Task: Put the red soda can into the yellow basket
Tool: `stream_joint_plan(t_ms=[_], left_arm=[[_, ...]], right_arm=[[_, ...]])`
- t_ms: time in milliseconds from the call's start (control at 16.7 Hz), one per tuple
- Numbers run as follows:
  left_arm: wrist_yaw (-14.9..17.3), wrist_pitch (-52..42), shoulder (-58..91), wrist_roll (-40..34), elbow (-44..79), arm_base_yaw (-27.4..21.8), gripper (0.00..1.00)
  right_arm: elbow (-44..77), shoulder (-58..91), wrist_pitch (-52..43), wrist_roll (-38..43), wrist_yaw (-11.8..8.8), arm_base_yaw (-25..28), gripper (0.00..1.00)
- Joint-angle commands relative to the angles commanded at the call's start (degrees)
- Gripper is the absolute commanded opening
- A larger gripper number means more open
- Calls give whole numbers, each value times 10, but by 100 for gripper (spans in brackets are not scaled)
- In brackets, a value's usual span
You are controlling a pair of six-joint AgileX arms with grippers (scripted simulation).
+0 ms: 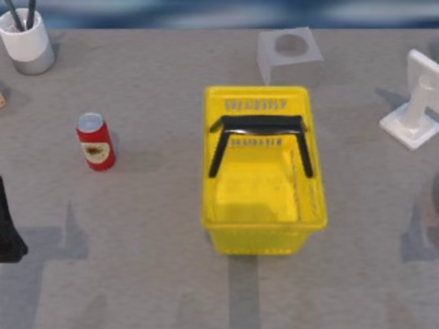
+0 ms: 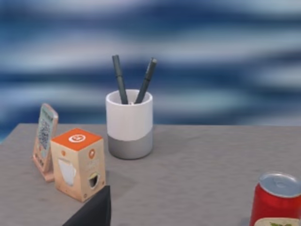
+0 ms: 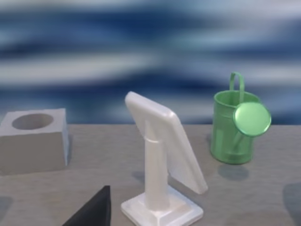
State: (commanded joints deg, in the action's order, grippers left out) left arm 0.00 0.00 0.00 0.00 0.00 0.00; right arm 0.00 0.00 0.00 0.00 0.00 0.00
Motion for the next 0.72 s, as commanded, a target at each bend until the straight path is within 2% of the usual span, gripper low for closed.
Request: stream_joint_plan(t_ms=[180,360,720], left_arm=[[0,-5,6,2,5,-1,100],[2,-48,59,21,56,-8,100],[2,-212,322,100,288,-32,100]], right_arm=[[0,0,0,0,0,0,100],[0,0,0,0,0,0,100],[0,0,0,0,0,0,100]])
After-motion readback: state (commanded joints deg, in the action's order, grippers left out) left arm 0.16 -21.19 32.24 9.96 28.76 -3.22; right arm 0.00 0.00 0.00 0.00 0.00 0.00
